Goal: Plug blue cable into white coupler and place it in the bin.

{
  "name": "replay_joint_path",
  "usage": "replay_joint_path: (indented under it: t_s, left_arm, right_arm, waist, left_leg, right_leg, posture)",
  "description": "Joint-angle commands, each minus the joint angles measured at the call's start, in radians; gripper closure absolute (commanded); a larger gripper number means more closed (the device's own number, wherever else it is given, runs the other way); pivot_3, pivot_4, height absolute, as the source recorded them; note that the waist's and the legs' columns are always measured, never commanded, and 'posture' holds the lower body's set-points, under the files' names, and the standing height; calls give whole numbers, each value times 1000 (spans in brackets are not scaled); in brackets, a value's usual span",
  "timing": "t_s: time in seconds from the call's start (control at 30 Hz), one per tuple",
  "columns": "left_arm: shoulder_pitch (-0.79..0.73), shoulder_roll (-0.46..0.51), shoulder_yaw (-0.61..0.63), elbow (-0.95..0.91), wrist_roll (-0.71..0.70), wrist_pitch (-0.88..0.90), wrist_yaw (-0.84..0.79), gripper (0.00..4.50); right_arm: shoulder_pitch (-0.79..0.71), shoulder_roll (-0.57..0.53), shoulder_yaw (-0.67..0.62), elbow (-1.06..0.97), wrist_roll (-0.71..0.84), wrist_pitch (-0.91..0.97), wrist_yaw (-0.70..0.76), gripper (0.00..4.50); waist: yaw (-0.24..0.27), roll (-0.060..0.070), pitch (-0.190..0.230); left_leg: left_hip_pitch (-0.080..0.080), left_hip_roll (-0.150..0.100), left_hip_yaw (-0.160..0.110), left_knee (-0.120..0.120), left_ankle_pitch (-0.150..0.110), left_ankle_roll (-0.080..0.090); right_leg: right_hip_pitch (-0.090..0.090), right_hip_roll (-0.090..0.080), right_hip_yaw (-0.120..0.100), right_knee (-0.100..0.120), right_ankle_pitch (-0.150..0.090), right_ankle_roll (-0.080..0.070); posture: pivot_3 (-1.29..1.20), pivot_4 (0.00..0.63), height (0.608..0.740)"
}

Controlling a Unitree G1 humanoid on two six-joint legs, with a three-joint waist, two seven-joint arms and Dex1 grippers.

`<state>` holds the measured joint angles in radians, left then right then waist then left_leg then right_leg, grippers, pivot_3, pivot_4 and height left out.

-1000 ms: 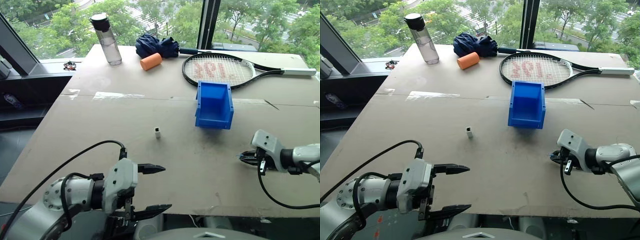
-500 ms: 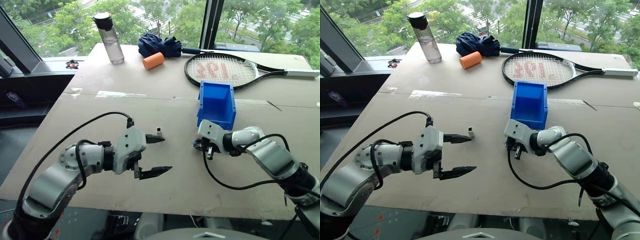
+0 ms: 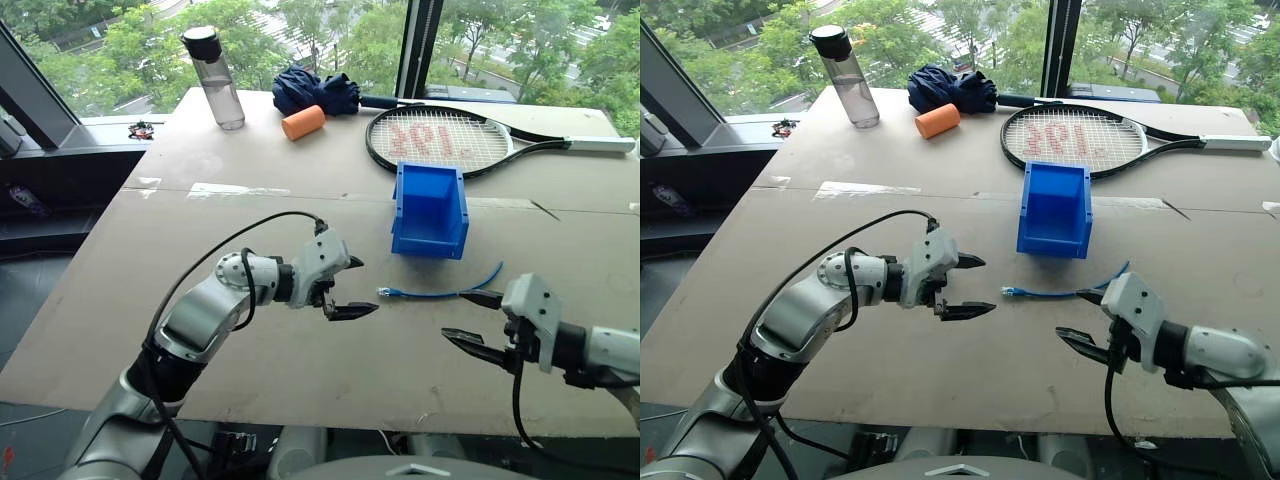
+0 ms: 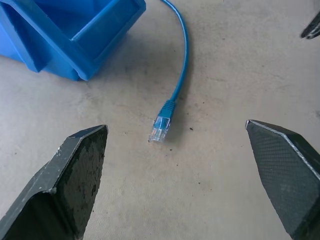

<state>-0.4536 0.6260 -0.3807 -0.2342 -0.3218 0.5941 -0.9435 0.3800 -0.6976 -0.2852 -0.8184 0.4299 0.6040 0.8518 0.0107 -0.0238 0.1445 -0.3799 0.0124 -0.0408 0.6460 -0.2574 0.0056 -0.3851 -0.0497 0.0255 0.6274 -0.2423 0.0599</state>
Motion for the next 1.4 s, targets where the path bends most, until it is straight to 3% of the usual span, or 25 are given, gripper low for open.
replay_joint_path:
  t_s: [0.03,0.2,0.3,0.33,0.37,0.4,0.47,0.57,0.6,0.7,0.8,0.9,0.97,1.13,1.37,1.4]
  left_arm:
    - [-51,-38,-50,71,61,-65,-35,0]
    - [-159,-142,-165,262,189,-185,-79,0]
    - [-198,-172,-196,340,243,-226,-102,775]
    - [-210,-182,-202,357,251,-228,-115,1226]
    - [-219,-188,-206,366,254,-225,-132,1349]
    - [-223,-190,-210,371,262,-226,-144,2017]
    - [-226,-185,-214,375,276,-226,-172,2569]
    - [-214,-169,-194,365,273,-222,-197,4144]
    - [-210,-163,-187,361,271,-219,-207,4484]
    - [-192,-141,-139,329,219,-186,-258,4484]
    - [-176,-142,-48,259,63,-38,-320,4484]
    - [-188,-157,89,174,-183,232,-353,4484]
    - [-199,-152,156,118,-325,391,-363,4484]
    - [-214,-176,261,63,-497,573,-289,4484]
    - [-222,-186,294,22,-580,623,-217,4484]
    - [-225,-184,294,20,-588,623,-214,4500]
  right_arm:
    - [78,38,-96,-102,17,-36,-51,1197]
    - [251,114,-110,-215,-14,-40,-140,1197]
    - [297,115,-87,-229,-17,-57,-175,1149]
    - [314,117,-78,-229,-27,-67,-189,1149]
    - [331,117,-67,-229,-36,-80,-198,1149]
    - [347,116,-56,-229,-40,-91,-203,1149]
    - [364,123,-45,-229,-53,-97,-219,1149]
    - [360,122,-34,-229,-51,-92,-235,1149]
    - [351,120,-30,-229,-48,-85,-241,1149]
    - [268,123,-16,-229,49,-5,-281,1149]
    - [172,156,-15,-229,260,91,-366,1149]
    - [79,203,29,-223,632,119,-536,1149]
    - [27,196,62,-203,801,117,-619,1149]
    - [-76,144,107,-166,973,87,-758,1149]
    - [-207,146,187,-112,1116,30,-843,1149]
    - [-210,140,199,-105,1116,34,-837,1663]
  waist:
    - [-1,0,0]
    - [6,1,-1]
    - [1,0,-1]
    - [0,0,-1]
    - [1,1,-2]
    - [3,1,-2]
    - [4,1,-2]
    - [3,1,-2]
    - [1,1,-2]
    - [-5,1,-2]
    - [-6,1,-2]
    - [0,1,-1]
    - [0,1,-1]
    - [-1,1,-1]
    - [-6,2,0]
    - [-6,2,0]
  left_leg:
    - [0,0,0,1,0,0]
    - [-1,-1,0,2,0,0]
    - [-2,-1,1,3,0,0]
    - [-1,-1,1,3,-1,1]
    - [-1,-1,1,3,-1,1]
    - [-1,0,1,3,-1,1]
    - [-1,-1,1,3,-1,1]
    - [-1,-1,1,3,-2,3]
    - [-1,-1,1,3,-2,3]
    - [-1,0,1,3,-2,3]
    - [-1,1,0,3,-2,3]
    - [-2,1,-1,3,-2,3]
    - [-3,4,-6,4,-2,3]
    - [-1,-1,-10,4,-2,3]
    - [0,-2,-11,3,-2,3]
    - [0,-2,-11,3,-2,3]
  right_leg:
    - [0,0,0,0,0,0]
    - [0,0,0,0,-1,1]
    - [0,-1,1,-1,-1,1]
    - [0,-1,1,-1,-1,1]
    - [0,-1,1,0,-1,1]
    - [0,-1,1,0,-1,1]
    - [0,-1,1,-1,-1,1]
    - [0,-1,1,-1,-1,1]
    - [0,-1,1,-1,-1,1]
    - [0,0,1,-1,-1,1]
    - [0,0,0,0,-1,0]
    - [0,0,-1,0,0,0]
    - [0,-1,-2,0,0,0]
    - [4,-2,-3,-1,-1,0]
    - [4,-2,-4,0,-1,0]
    - [4,-2,-4,-1,-1,0]
  posture:
    - [0,150,740]
    - [0,150,740]
    - [0,150,740]
    - [0,150,740]
    - [0,150,740]
    - [0,150,740]
    - [0,150,740]
    - [0,150,740]
    - [0,150,740]
    - [0,150,740]
    - [0,150,740]
    - [0,150,740]
    - [0,150,740]
    - [0,150,740]
    - [0,150,740]
    - [0,150,740]
